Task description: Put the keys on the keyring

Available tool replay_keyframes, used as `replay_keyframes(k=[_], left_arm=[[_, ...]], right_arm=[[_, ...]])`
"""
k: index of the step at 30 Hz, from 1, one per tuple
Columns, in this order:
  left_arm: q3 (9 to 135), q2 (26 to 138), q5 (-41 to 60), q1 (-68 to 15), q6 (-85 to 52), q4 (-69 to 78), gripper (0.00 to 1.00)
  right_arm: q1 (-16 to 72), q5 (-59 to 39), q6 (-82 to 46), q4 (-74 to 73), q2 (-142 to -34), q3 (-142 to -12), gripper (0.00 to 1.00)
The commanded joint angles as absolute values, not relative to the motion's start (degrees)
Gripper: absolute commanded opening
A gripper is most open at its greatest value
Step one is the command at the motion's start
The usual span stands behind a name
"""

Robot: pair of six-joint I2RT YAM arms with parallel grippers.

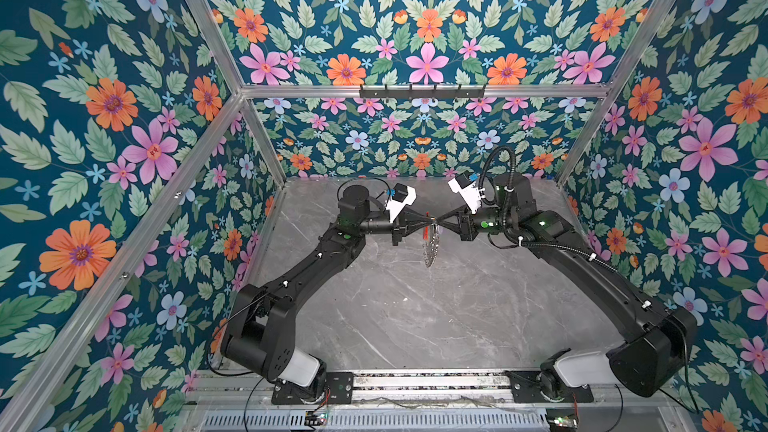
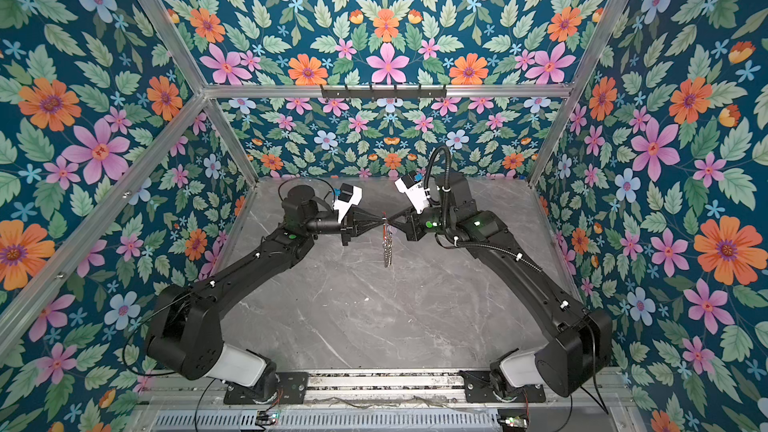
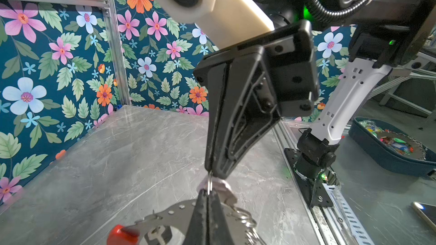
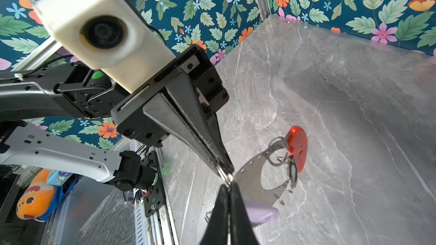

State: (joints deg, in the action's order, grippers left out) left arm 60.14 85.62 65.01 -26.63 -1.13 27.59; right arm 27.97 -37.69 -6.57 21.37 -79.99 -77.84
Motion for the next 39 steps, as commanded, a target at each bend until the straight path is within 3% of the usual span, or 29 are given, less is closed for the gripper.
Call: replay_keyframes(k=[1,11,15,18,23,27,34,39], left_arm=[[59.82,85.17,65.42,-26.54,-2.41,31.68,0.00],[54.82,84.59,62.65,-26.37,-16.62,55.20,0.00],[52.56,85.64,60.89,-26.37,-23.21,66.65,0.00],[51.03,87.06,59.19,-26.46,-28.15,74.95,0.00],[50.01,90.14,56.83,-26.46,-35.56,86.55,0.00],[49.92,91.58,56.51,-26.46,-37.97,89.39,0.00],[49.92,91.60,56.69,-26.37,-38.35,89.30,0.00],[50.27,91.87,56.97,-26.37,-39.71,89.80,0.00]], right_arm=[[27.85,-37.71,-6.63,19.90,-79.55,-77.98,0.00],[27.07,-38.86,-8.51,19.87,-80.81,-76.68,0.00],[27.03,-42.38,-11.04,17.98,-82.08,-76.74,0.07],[27.02,-44.98,-13.84,14.25,-82.43,-76.09,0.24],[27.05,-46.76,-16.49,10.74,-82.53,-75.85,0.31],[27.02,-44.60,-16.02,11.85,-81.40,-75.81,0.32],[26.72,-28.98,-10.82,20.24,-76.57,-76.57,0.34],[26.71,-31.23,-9.86,19.50,-75.23,-79.37,0.35]])
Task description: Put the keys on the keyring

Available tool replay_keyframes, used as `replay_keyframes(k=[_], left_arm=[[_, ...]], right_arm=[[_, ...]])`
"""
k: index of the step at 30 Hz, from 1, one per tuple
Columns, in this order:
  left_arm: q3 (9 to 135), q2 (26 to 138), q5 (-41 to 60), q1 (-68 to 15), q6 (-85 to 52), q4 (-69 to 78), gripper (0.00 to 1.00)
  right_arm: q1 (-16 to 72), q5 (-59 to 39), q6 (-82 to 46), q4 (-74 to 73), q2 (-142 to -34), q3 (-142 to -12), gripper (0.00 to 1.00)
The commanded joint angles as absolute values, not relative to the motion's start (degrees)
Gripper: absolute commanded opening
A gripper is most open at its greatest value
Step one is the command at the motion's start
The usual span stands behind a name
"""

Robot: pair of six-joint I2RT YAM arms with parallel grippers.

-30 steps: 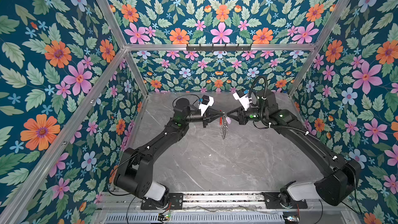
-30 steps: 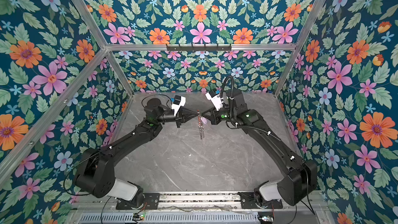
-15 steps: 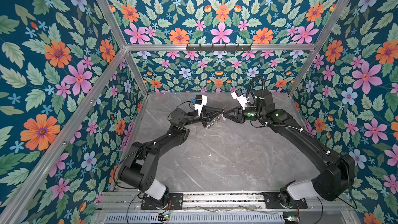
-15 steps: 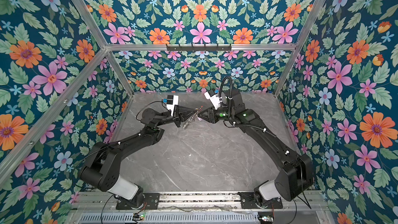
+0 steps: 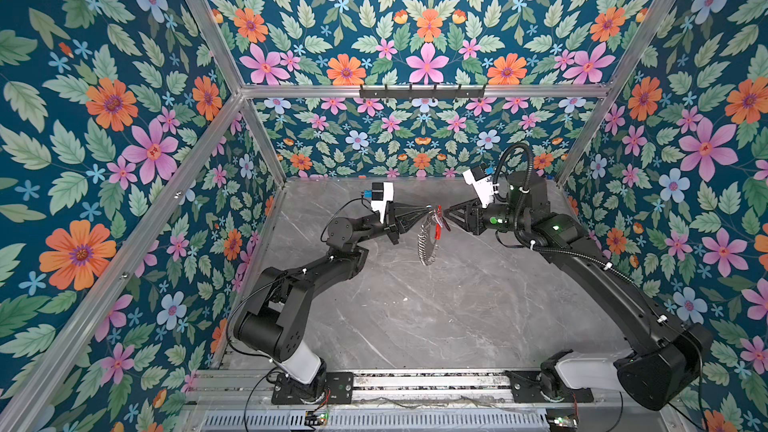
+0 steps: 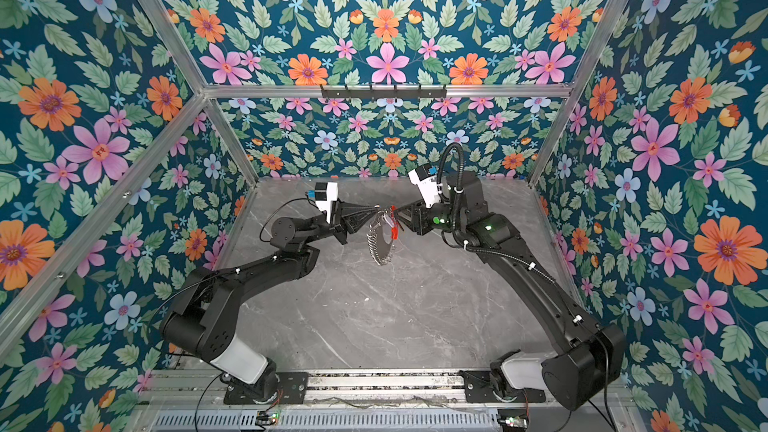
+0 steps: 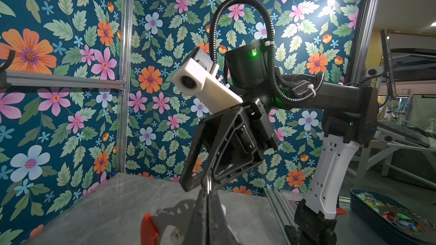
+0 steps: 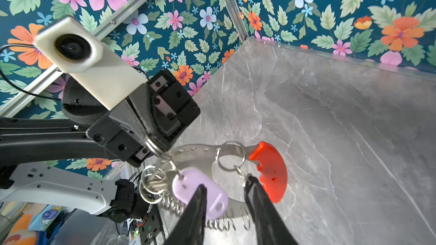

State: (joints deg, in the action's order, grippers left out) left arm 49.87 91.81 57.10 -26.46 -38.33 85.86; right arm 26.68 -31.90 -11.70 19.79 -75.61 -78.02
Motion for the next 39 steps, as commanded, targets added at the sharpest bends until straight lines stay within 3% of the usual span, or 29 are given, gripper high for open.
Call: replay_keyframes(k=[1,10,17,22,27,35,39], left_arm=[[50.43,92.09,56.96,-26.42,-40.24,90.11,0.00],[51.94,94.17,57.22,-26.46,-45.46,93.96,0.00],[52.29,94.51,57.26,-26.46,-45.79,93.96,0.00],[52.64,94.92,57.63,-26.46,-46.43,93.96,0.00],[52.81,95.06,57.85,-26.46,-46.84,94.05,0.00],[53.09,96.23,59.09,-26.37,-46.88,93.87,0.00],[52.75,95.82,60.27,-25.77,-44.03,91.47,0.10]], right_arm=[[26.74,-32.26,-9.85,19.03,-75.31,-79.89,0.35],[29.79,-36.82,-7.58,17.31,-78.51,-82.96,0.30],[30.45,-36.83,-7.31,16.48,-79.10,-82.97,0.17],[30.58,-37.09,-7.12,16.17,-79.37,-83.23,0.14],[30.65,-37.27,-6.79,16.63,-79.98,-83.80,0.00],[30.76,-36.31,-4.97,18.33,-79.72,-84.25,0.00],[30.74,-33.88,-2.00,21.90,-79.95,-84.80,0.00]])
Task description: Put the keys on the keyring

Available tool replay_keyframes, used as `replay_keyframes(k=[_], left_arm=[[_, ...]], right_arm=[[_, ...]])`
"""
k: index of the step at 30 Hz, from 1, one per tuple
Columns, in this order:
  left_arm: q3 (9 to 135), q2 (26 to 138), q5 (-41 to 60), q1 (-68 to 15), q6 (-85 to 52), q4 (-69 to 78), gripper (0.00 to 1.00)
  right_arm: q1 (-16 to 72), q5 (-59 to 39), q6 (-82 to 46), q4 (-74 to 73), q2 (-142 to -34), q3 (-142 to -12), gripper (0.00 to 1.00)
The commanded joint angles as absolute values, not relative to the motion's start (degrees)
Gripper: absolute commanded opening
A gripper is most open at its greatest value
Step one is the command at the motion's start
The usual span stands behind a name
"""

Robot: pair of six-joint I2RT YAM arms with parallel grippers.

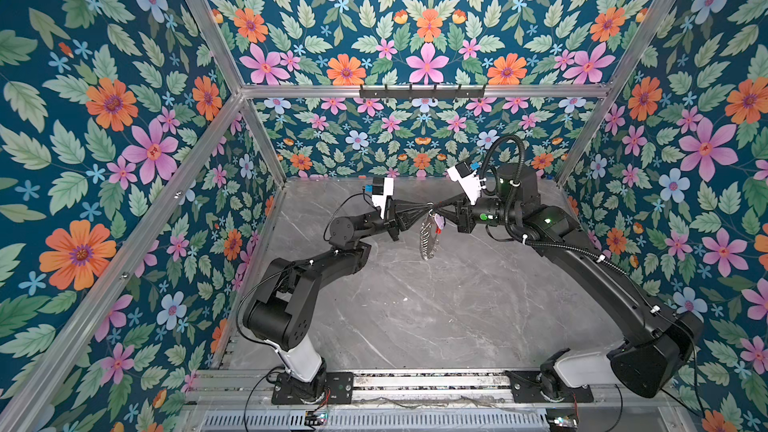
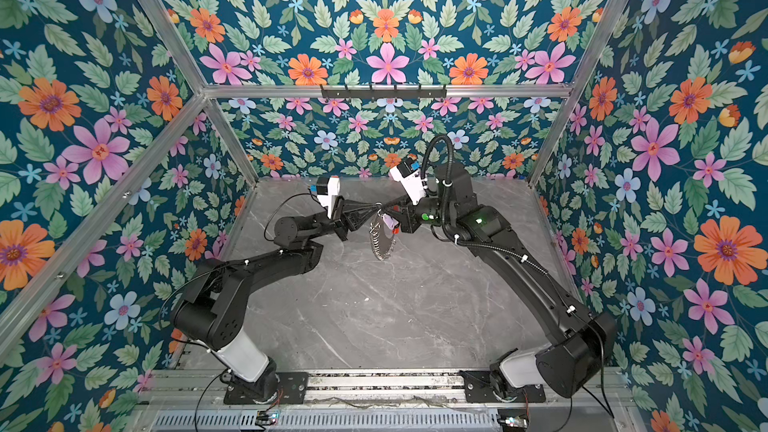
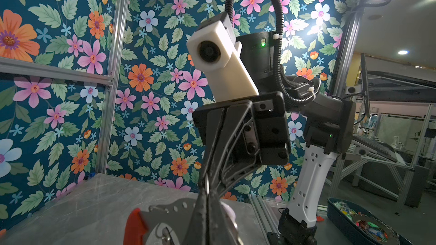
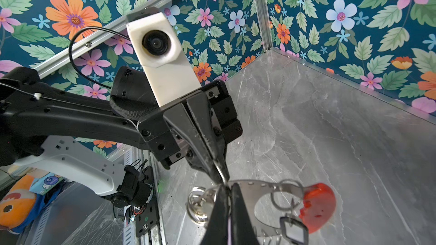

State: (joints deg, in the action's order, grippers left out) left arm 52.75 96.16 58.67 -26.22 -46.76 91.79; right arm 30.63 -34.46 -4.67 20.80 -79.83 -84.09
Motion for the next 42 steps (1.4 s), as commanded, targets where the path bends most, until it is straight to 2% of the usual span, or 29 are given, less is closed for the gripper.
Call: replay_keyframes(k=[1,6,9,13,16,33,39,42], left_arm=[[52.59,95.38,60.29,-25.51,-42.76,89.90,0.12],[51.41,91.95,61.96,-24.11,-31.63,77.59,0.30],[51.87,87.61,62.31,-23.73,-16.06,57.95,0.33],[58.79,83.80,60.31,-25.08,10.41,22.19,0.34],[62.90,84.02,59.08,-25.58,18.10,11.28,0.35],[64.79,85.12,61.43,-27.42,17.62,13.06,0.32],[65.04,85.31,62.12,-27.62,17.32,13.18,0.21],[65.00,85.47,62.74,-27.60,17.31,13.03,0.06]], right_arm=[[30.76,-33.23,-1.07,23.05,-79.98,-85.02,0.00],[30.85,-29.00,4.94,29.33,-80.80,-86.53,0.00],[31.19,-25.41,9.72,33.51,-81.51,-88.13,0.00],[32.93,-20.88,15.69,39.53,-83.34,-91.05,0.00],[33.56,-19.58,17.79,41.52,-84.53,-92.41,0.00],[36.36,-17.88,20.31,45.33,-86.61,-95.05,0.00],[36.90,-17.29,20.65,46.21,-87.54,-96.15,0.00],[36.91,-17.41,20.53,45.84,-87.54,-96.15,0.00]])
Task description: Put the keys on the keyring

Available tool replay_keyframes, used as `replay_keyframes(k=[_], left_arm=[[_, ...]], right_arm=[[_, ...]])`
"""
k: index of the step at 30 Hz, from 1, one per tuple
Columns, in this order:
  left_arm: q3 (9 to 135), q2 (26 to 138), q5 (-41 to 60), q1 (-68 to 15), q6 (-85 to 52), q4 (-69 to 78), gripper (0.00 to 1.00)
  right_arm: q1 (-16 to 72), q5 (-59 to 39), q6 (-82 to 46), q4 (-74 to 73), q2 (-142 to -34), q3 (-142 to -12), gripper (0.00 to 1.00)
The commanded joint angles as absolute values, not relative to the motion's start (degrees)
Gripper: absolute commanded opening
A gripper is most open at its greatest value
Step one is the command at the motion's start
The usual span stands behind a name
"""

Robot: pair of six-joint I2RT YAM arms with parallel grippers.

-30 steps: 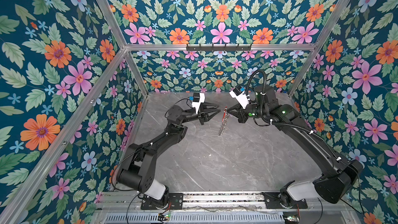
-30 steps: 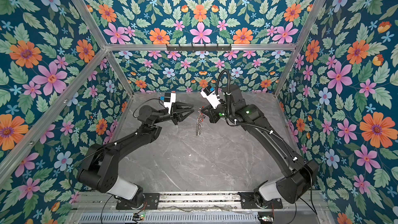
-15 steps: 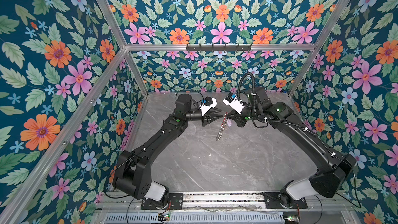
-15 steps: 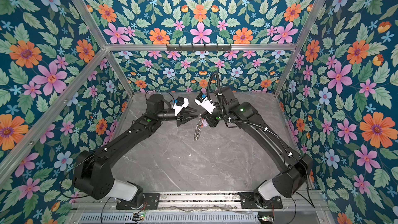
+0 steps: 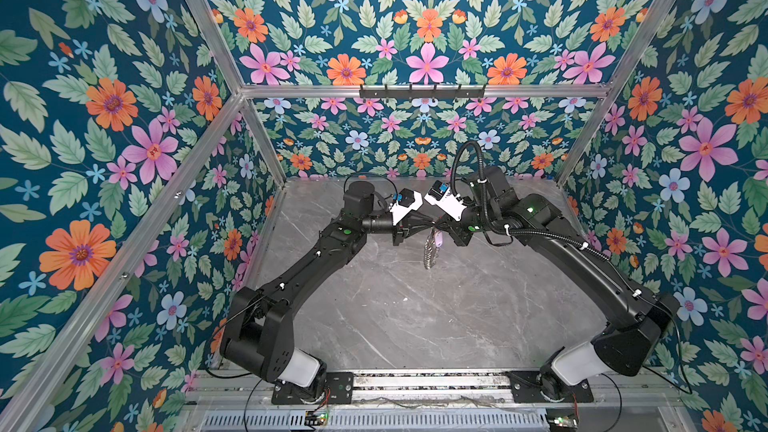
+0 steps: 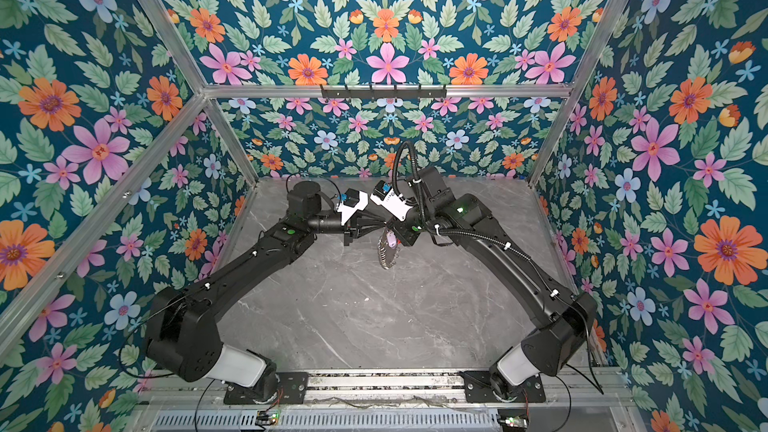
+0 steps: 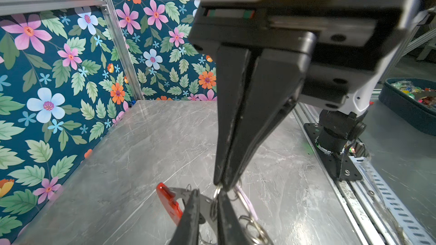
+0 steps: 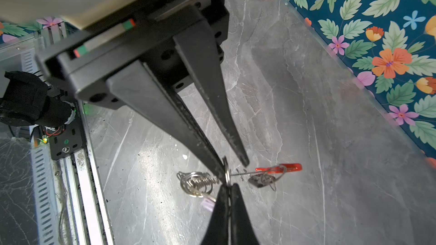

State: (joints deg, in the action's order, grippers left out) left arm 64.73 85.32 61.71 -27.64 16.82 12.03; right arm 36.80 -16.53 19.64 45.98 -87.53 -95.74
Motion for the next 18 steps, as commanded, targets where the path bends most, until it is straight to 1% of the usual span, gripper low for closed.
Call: replay_keyframes(k=[1,7,10,11,13,14,16,18], left_arm=[[64.96,85.67,62.92,-27.64,17.40,13.01,0.00],[64.48,85.74,63.90,-27.60,16.85,14.42,0.00],[62.61,85.43,63.59,-27.42,11.16,21.01,0.00],[61.69,85.41,63.47,-27.26,8.40,24.40,0.00],[59.71,85.50,63.63,-26.85,2.17,31.80,0.00],[58.81,85.73,63.56,-26.74,-0.84,35.46,0.00],[57.57,85.94,63.78,-26.55,-5.16,40.94,0.00],[56.50,86.16,63.81,-26.54,-8.87,45.79,0.00]], right_arm=[[36.91,-17.36,20.45,45.79,-87.54,-96.15,0.00],[36.89,-16.43,17.97,44.33,-87.21,-95.57,0.00],[36.28,-15.73,13.44,40.52,-85.74,-93.26,0.00],[35.19,-17.56,11.03,38.91,-84.91,-92.21,0.01],[32.03,-24.39,5.24,34.36,-82.76,-88.98,0.18],[30.16,-28.19,1.76,30.81,-81.46,-86.45,0.24],[27.63,-33.77,-3.78,23.78,-78.89,-81.37,0.31],[25.70,-38.44,-8.69,17.64,-77.10,-77.18,0.34]])
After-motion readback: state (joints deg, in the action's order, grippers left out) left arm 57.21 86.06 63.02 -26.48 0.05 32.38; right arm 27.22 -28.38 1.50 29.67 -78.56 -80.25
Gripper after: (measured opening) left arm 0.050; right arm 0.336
